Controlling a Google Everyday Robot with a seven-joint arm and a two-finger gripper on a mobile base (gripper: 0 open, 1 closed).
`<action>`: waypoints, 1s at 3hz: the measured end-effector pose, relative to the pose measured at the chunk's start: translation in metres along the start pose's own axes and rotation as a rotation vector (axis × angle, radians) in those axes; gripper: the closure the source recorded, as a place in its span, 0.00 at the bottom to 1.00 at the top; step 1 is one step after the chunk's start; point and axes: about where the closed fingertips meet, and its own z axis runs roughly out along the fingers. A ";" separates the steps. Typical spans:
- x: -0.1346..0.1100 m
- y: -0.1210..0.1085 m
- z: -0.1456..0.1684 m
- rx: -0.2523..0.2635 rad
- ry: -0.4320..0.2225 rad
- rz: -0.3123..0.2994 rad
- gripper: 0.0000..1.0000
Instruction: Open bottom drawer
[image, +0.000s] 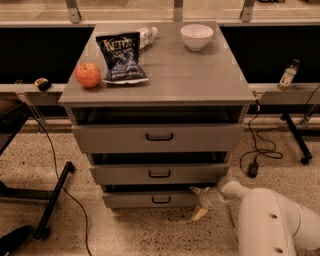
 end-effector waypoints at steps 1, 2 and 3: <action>-0.008 0.010 -0.002 -0.007 -0.008 -0.014 0.21; -0.012 0.020 -0.001 -0.025 -0.009 -0.021 0.26; -0.019 0.041 -0.002 -0.058 -0.030 -0.017 0.36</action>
Offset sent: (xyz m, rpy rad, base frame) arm -0.0303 0.0108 0.0065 -0.0042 0.0150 0.0462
